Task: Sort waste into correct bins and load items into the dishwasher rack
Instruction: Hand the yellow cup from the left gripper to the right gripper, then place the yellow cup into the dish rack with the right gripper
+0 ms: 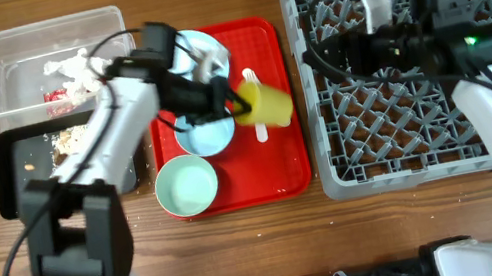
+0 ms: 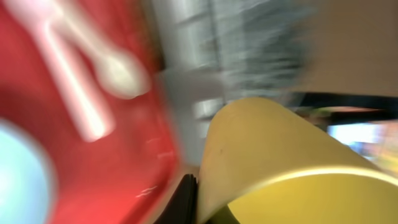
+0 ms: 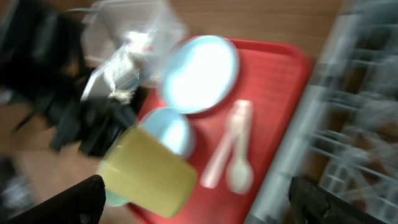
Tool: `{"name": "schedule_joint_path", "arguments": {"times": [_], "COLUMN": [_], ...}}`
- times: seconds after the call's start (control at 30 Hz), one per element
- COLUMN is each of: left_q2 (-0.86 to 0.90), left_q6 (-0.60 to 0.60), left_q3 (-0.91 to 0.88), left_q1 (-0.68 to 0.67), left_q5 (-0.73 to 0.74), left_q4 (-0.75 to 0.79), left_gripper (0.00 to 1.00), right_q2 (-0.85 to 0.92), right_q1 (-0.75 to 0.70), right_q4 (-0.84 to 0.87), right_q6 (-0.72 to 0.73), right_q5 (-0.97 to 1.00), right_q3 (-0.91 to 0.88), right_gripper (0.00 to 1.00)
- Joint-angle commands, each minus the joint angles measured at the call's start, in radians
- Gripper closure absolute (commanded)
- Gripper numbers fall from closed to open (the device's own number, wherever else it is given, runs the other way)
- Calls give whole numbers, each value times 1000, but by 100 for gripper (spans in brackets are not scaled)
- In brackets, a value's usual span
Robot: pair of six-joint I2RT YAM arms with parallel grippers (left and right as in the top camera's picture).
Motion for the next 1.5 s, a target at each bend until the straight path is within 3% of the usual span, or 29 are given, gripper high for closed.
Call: {"name": "schedule_joint_path", "arguments": {"times": [0.0,0.13,0.4,0.5,0.63,0.73,0.77,0.8,0.9,0.97,1.07,1.23,1.47], "left_q2": [-36,-36,-36,-36,-36,-36,-36,-36,-36,-36,-36,-36,-36], "left_q6": [26,25,25,25,26,25,25,25,25,25,21,22,22], "left_q3": [20,20,20,20,20,20,20,20,20,20,20,20,20], "left_q1": [116,170,143,144,143,144,145,146,163,175,171,161,161], "left_q5": [477,602,603,602,602,591,584,566,460,203,-105,-405,-423], "left_q4": [37,41,50,53,55,55,55,55,54,22,-27,-79,-79], "left_gripper": [96,96,96,96,95,51,39,33,27,27,25,24,21], "right_q2": [90,198,256,256,256,254,251,238,169,63,-65,-92,28], "right_q1": [10,11,142,193,228,211,195,162,55,4,4,28,143], "right_q4": [47,213,480,483,481,481,481,477,329,45,-206,-613,-744], "right_q6": [8,-37,148,149,153,164,183,199,223,220,257,339,431], "right_q5": [-336,-683,-654,-634,-579,-578,-571,-571,-396,25,350,501,572], "right_q3": [19,19,19,19,19,19,19,19,19,20,24,23,13], "right_gripper": [4,4,4,13,36,37,38,38,40,39,39,39,38]}}
